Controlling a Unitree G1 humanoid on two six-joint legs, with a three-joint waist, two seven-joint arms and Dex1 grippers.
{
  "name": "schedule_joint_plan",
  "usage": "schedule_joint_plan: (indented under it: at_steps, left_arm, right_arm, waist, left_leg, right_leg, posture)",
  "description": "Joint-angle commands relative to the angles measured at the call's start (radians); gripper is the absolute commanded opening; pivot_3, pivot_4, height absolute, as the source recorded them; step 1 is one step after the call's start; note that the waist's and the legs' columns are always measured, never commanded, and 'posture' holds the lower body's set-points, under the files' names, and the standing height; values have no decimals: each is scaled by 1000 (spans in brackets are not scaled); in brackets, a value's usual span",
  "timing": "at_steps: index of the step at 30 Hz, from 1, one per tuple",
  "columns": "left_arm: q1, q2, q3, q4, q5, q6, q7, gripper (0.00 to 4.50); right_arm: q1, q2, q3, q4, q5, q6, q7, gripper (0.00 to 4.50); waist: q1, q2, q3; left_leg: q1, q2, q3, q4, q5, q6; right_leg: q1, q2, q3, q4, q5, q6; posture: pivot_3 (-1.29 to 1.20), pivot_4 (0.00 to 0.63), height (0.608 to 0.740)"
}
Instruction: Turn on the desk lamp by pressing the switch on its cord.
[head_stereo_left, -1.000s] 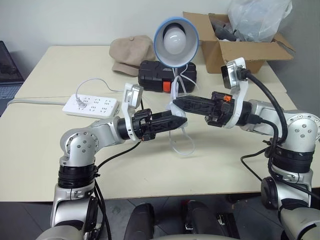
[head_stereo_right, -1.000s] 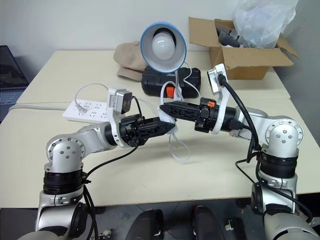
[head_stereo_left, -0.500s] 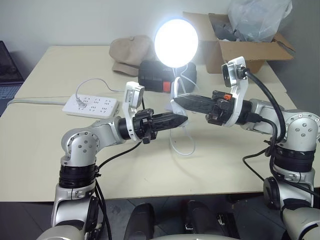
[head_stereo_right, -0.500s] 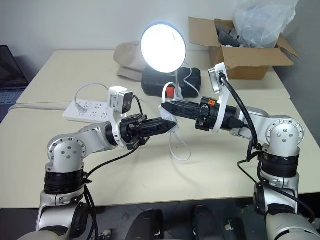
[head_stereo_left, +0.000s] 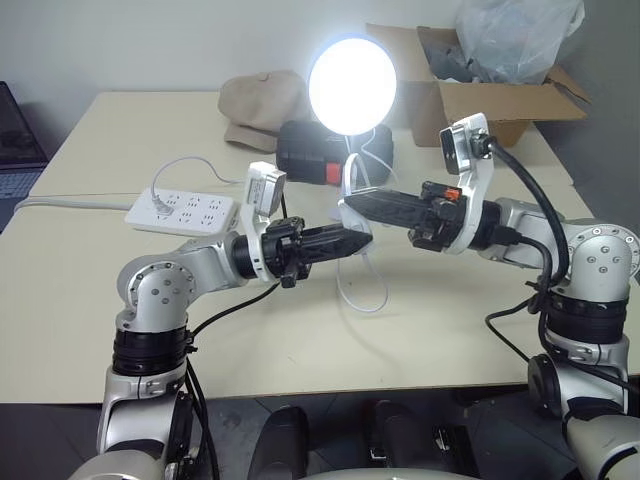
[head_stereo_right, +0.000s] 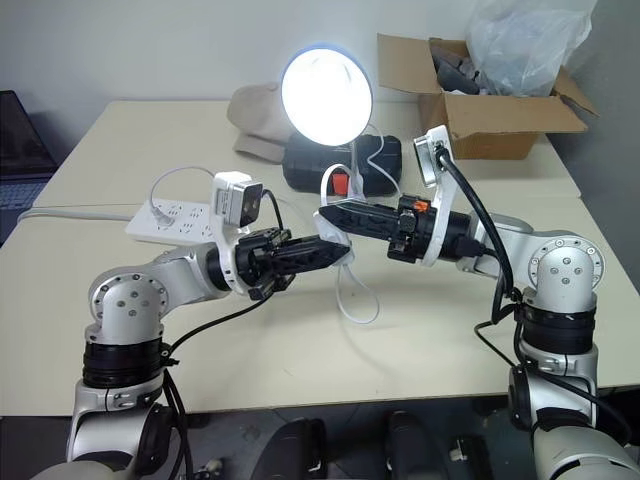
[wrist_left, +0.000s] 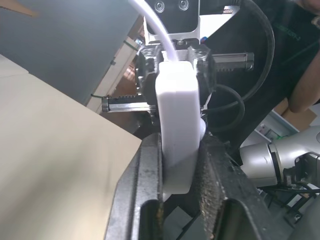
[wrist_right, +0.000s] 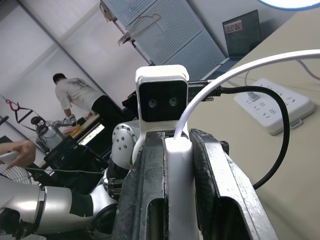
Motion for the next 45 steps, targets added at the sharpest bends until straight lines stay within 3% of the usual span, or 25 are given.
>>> schedule_joint_plan:
  at_steps: [1, 16, 25, 31, 41, 45]
  left_arm:
    - [-7, 18, 20, -19, -41, 12, -17, 1978]
    - [-3, 73, 37, -22, -67, 23, -36, 4500]
    - [9, 86, 43, -40, -38, -11, -33, 4500]
    - [71, 201, 43, -134, 41, -70, -79, 4500]
    - [128, 349, 44, -243, 133, -150, -129, 4500]
    - [134, 387, 37, -261, 186, -180, -118, 4500]
  right_arm:
    - [-10, -10, -7, -23, 34, -24, 13, 337]
    - [-24, -7, -4, -5, 44, -39, -4, 336]
    - [-17, -7, -1, -5, 37, -43, 1, 336]
    - [10, -36, -1, 18, -19, -42, -10, 335]
    - [39, -34, 47, 137, -266, -91, -27, 334]
    - [27, -2, 88, 220, -417, -120, -101, 334]
  waist:
    - [0, 0, 0]
    - [0, 0, 0]
    - [0, 0, 0]
    - [-1, 0, 0]
    - [2, -1, 1]
    - [1, -1, 1]
  left_leg:
    - [0, 0, 0, 0, 0, 0]
    - [0, 0, 0, 0, 0, 0]
    - [0, 0, 0, 0, 0, 0]
    - [0, 0, 0, -1, 0, 0]
    - [0, 0, 0, -1, 0, 0]
    - [0, 0, 0, -1, 0, 0]
  right_leg:
    - [0, 0, 0, 0, 0, 0]
    - [0, 0, 0, 0, 0, 0]
    - [0, 0, 0, 0, 0, 0]
    - [0, 0, 0, 0, 0, 0]
    - [-1, -1, 0, -1, 0, 0]
    - [-1, 0, 0, -1, 0, 0]
  posture:
    - [0, 150, 740]
    - [0, 150, 740]
    - [0, 150, 740]
    - [0, 150, 740]
    - [0, 150, 740]
    - [0, 150, 740]
